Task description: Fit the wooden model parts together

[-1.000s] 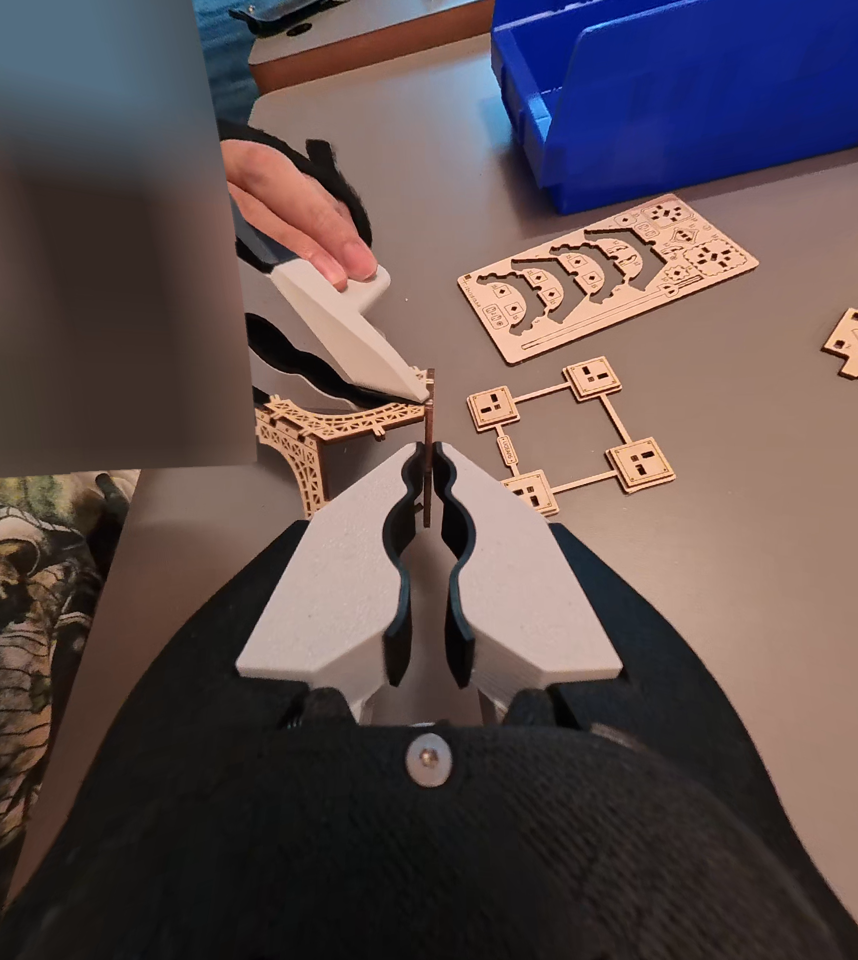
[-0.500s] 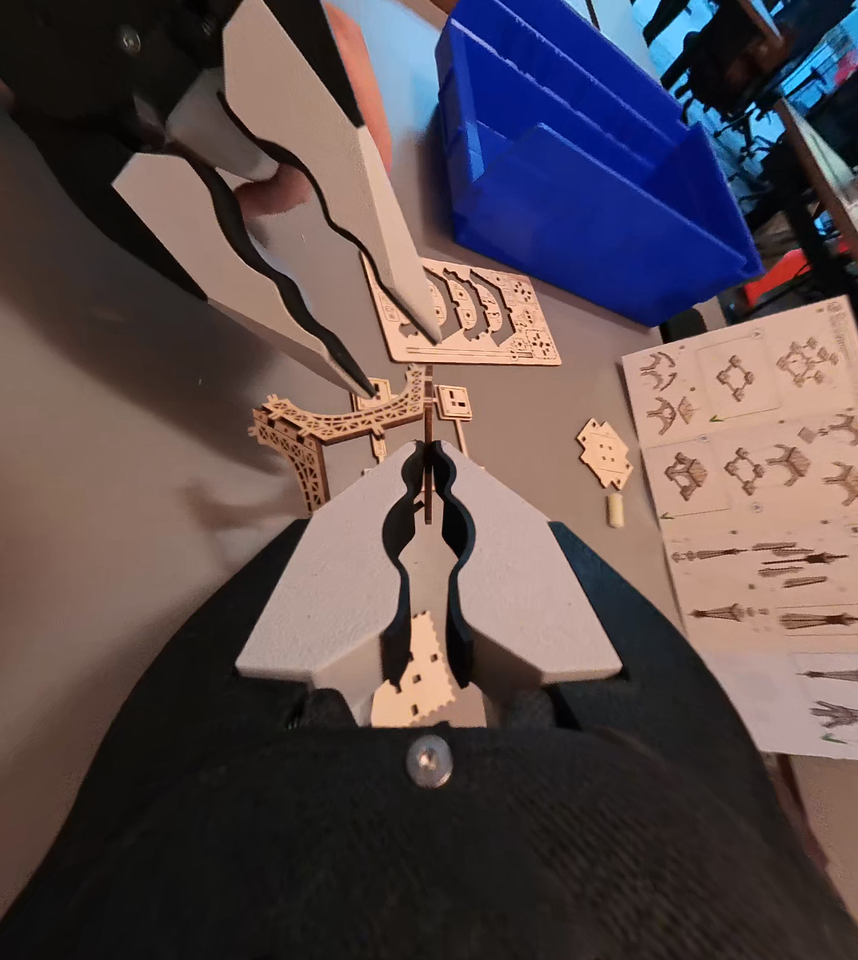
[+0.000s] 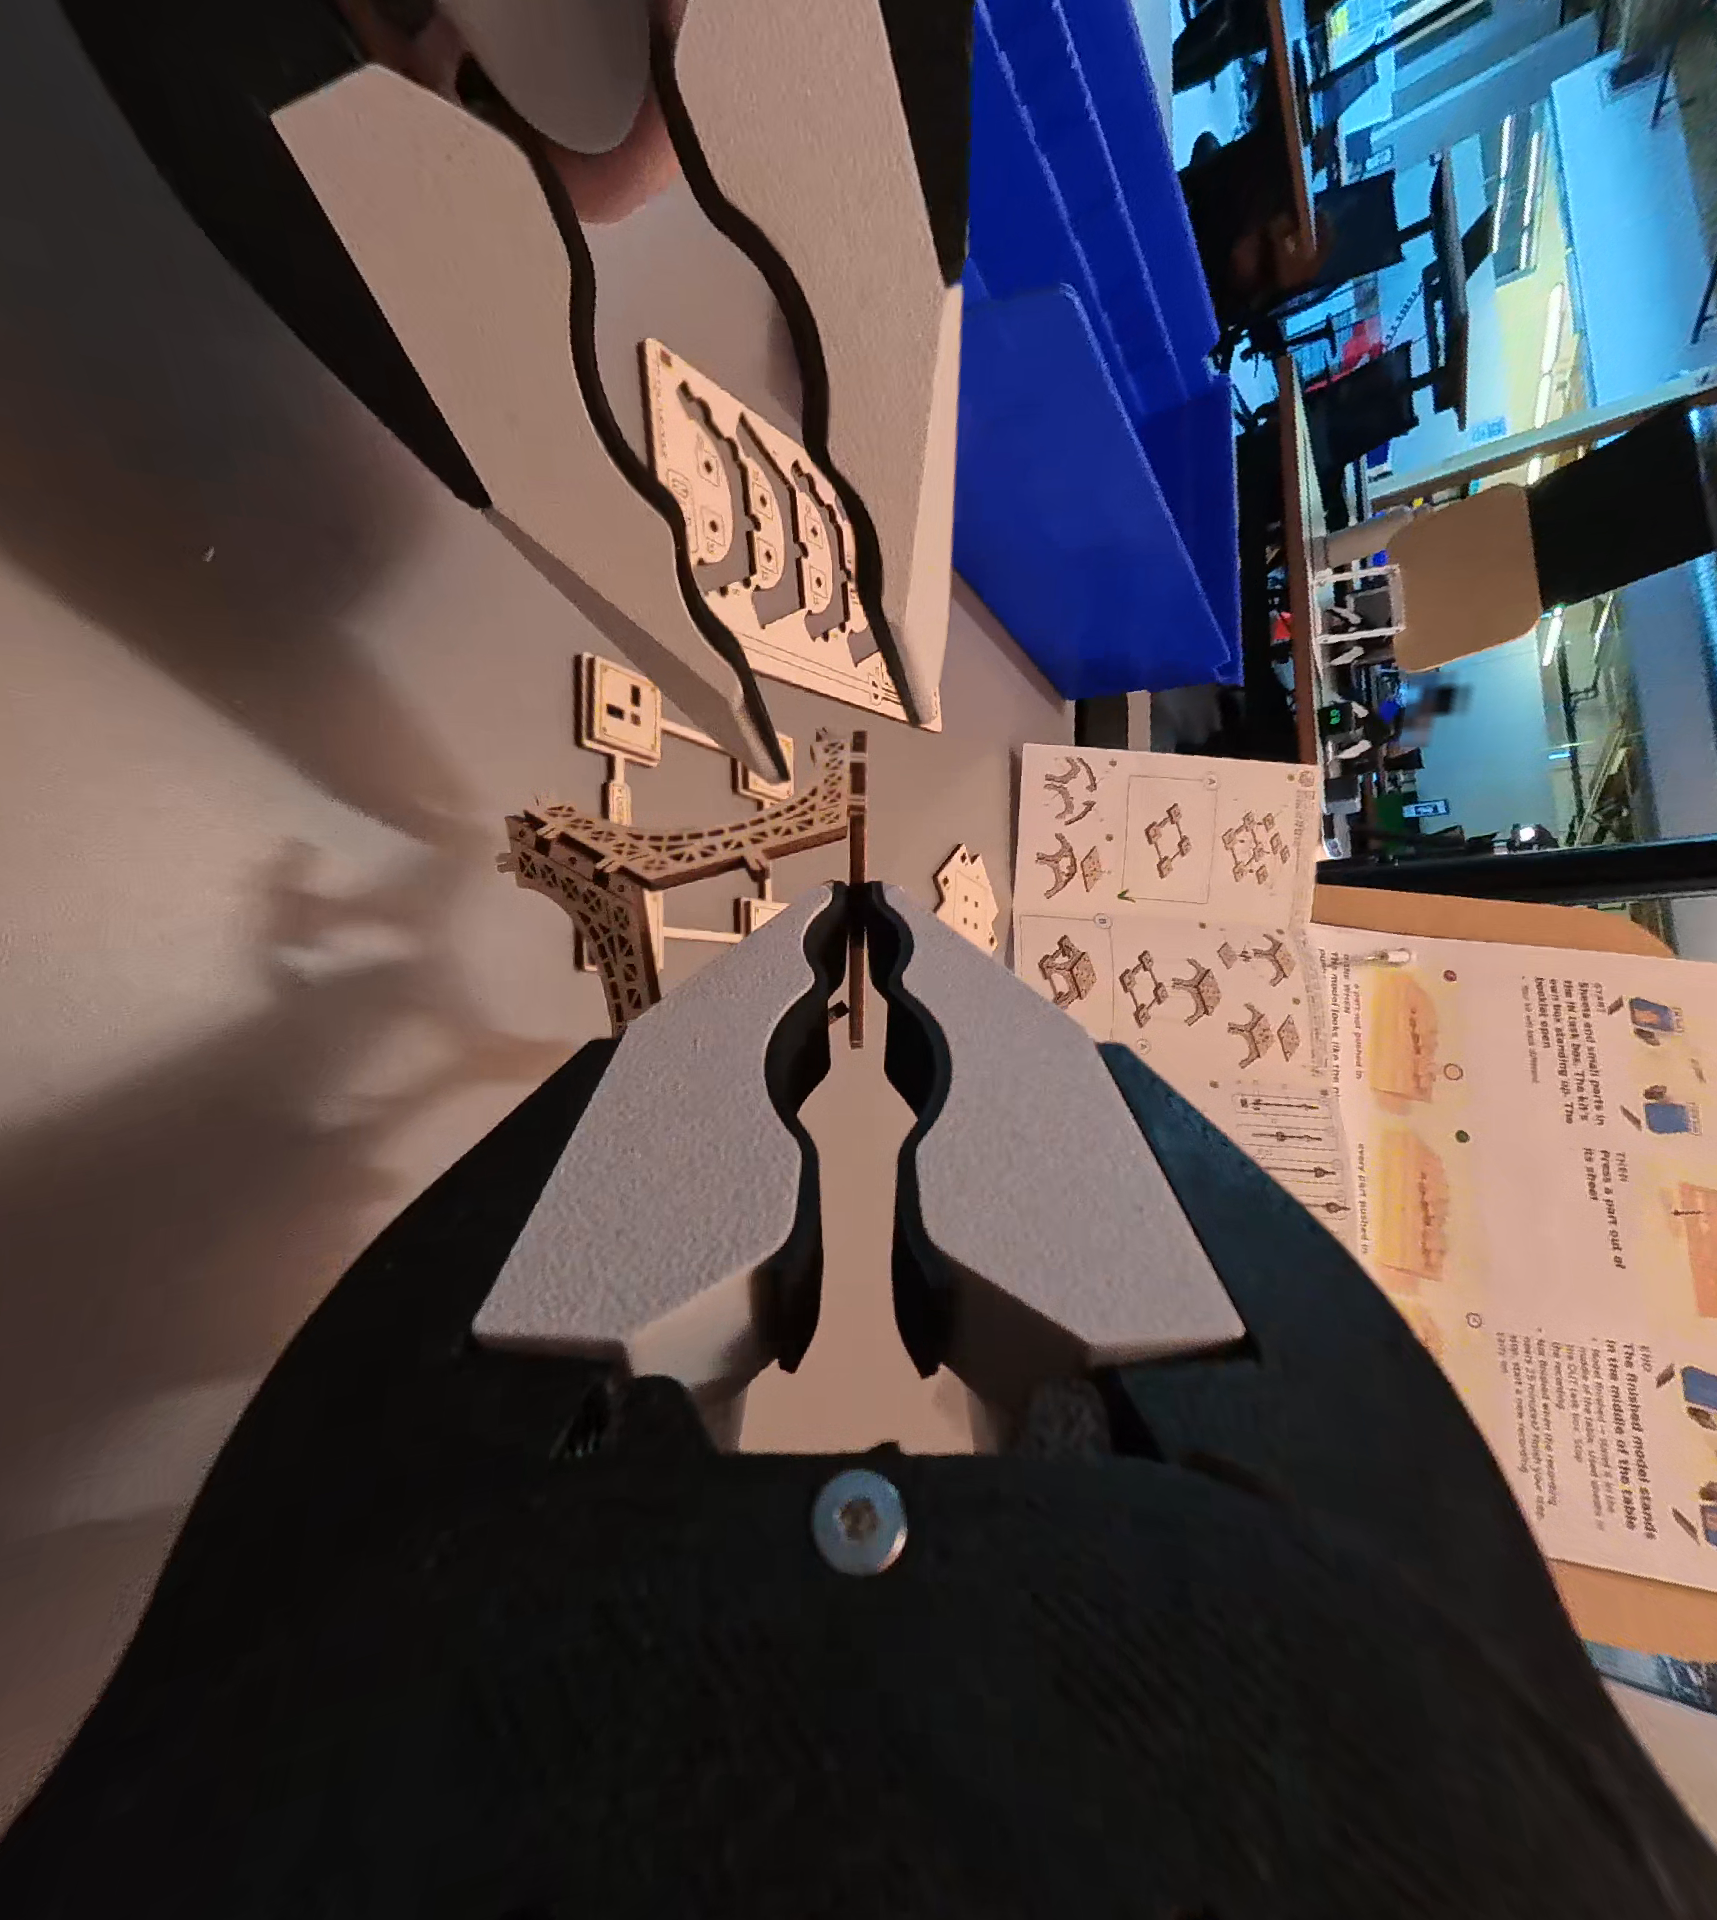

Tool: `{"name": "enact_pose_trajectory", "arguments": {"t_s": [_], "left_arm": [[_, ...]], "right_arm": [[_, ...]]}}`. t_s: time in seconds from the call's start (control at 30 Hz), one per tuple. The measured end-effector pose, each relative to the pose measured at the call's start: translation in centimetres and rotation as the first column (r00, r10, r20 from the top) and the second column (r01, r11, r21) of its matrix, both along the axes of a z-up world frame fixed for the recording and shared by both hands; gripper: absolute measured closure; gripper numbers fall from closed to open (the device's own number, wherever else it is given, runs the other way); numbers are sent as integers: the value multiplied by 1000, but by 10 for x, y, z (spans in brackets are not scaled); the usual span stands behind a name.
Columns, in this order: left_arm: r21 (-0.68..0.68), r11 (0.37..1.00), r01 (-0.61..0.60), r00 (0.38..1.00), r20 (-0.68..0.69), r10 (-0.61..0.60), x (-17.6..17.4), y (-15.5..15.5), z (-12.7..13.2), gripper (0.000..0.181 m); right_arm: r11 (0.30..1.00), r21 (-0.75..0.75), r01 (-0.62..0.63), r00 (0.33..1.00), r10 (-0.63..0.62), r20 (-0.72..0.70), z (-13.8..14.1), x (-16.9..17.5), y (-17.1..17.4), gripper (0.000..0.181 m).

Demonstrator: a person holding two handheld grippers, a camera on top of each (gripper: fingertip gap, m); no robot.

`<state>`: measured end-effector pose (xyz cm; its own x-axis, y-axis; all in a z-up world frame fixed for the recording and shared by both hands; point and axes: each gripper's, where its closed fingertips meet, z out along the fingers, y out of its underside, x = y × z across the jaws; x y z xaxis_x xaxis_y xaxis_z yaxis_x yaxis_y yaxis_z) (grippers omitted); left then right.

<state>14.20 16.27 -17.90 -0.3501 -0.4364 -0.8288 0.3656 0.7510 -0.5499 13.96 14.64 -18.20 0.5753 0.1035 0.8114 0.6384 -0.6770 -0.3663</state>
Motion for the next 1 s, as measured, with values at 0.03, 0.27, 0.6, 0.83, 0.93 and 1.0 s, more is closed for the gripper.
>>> {"name": "enact_pose_trajectory", "arguments": {"t_s": [0.03,0.27,0.6,0.83,0.93,1.0], "left_arm": [[13,1000,5,1000,7,-5,-1,-1,0,159],[93,996,15,999,34,-18,-3,-11,-7,169],[137,989,-62,988,151,41,-1,-5,-1,174],[272,960,-69,896,441,-61,-21,-27,23,175],[360,929,-82,836,533,-133,-29,-43,30,175],[370,927,-66,792,584,-177,-37,-54,40,175]], "right_arm": [[1000,0,0,1000,0,4,0,0,0,181],[1000,-7,-13,999,13,-46,-7,-6,3,181],[970,171,174,885,-78,-459,0,7,-20,132],[908,296,298,611,56,-789,8,5,-48,142],[906,331,265,485,171,-857,15,-10,-55,135],[916,352,191,402,254,-880,16,-28,-59,125]]}}
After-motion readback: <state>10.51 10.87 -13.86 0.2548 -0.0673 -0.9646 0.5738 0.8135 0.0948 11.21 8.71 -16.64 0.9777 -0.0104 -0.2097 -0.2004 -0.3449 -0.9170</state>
